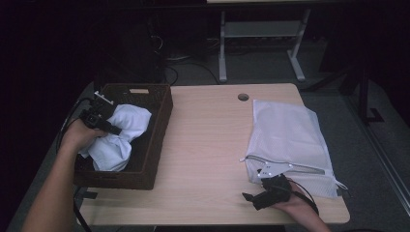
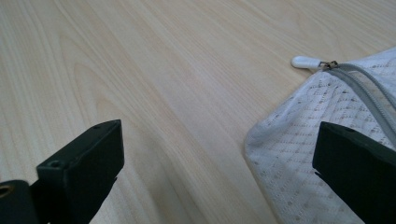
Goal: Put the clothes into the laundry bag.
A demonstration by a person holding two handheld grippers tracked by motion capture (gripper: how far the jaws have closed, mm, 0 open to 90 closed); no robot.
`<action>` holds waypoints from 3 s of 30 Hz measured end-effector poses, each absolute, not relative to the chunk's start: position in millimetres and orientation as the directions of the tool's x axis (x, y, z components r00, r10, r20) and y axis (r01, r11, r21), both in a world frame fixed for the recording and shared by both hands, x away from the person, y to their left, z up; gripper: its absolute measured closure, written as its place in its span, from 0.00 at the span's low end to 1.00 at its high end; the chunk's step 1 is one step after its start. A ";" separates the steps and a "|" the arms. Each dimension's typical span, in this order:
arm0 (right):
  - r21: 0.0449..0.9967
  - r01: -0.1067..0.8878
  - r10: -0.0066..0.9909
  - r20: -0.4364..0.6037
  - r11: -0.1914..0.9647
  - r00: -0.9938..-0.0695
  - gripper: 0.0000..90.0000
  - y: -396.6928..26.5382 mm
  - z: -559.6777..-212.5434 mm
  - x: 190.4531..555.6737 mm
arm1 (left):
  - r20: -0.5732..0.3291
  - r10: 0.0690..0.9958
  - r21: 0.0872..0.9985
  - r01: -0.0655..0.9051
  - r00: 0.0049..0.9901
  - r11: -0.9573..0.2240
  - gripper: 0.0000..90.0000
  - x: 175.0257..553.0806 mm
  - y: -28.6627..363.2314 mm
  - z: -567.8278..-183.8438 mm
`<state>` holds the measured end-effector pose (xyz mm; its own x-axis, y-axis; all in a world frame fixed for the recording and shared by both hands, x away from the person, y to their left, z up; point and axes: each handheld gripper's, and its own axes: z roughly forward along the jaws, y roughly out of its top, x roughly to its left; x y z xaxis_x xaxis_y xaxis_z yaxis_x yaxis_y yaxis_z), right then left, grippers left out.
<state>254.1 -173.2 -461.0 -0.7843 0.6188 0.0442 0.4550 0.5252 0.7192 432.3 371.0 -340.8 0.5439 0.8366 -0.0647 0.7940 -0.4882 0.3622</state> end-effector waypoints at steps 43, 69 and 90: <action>0.729 0.451 0.627 0.039 0.515 -0.778 0.02 -175.5 -458.4 253.0 | -0.115 0.652 0.518 0.606 0.749 -0.604 0.69 379.3 262.1 -223.7; 0.743 0.436 0.625 0.031 0.507 -0.780 0.02 -179.6 -454.0 251.4 | -0.142 0.508 0.502 0.504 0.850 -0.703 0.69 355.3 139.4 -267.5; 0.744 0.436 0.626 0.029 0.507 -0.779 0.02 -180.5 -453.4 251.2 | -0.128 0.574 0.415 0.570 0.808 -0.709 0.69 352.6 112.0 -373.5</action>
<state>251.2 -180.5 -453.4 -0.7791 0.6262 0.0294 0.4356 0.5071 0.7437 352.6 112.0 -373.5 0.8084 0.5744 -0.1285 0.5699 -0.7094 0.4146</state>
